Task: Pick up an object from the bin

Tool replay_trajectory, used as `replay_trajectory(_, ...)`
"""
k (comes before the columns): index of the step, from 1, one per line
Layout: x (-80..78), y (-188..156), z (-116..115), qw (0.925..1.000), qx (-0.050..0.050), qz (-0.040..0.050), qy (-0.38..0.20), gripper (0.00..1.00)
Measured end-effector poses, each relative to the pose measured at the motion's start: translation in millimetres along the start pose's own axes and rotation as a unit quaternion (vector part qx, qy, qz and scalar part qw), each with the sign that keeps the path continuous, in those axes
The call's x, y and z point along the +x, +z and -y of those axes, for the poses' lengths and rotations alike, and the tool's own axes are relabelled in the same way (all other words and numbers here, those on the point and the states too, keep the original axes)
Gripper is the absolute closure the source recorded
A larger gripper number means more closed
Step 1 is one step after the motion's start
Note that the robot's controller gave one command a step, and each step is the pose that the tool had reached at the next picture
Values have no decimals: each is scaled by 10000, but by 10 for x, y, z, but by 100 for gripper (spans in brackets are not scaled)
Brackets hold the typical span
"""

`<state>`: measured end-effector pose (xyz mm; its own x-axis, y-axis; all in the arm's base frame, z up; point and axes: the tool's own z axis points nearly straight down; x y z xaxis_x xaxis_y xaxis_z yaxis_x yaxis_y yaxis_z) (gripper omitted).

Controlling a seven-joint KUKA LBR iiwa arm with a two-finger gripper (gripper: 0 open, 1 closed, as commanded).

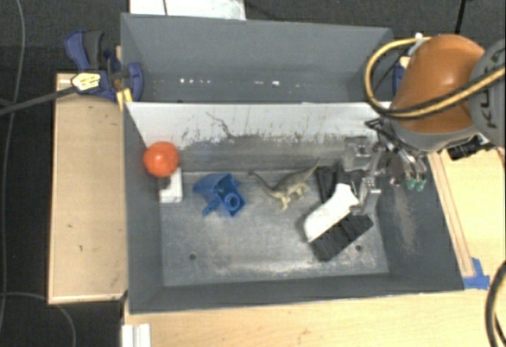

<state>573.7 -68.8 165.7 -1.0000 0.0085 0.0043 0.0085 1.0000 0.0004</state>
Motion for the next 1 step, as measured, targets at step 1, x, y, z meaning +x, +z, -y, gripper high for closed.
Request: replay_trajectory(1,-13,-48,-3,10000,3,38,-9,0)
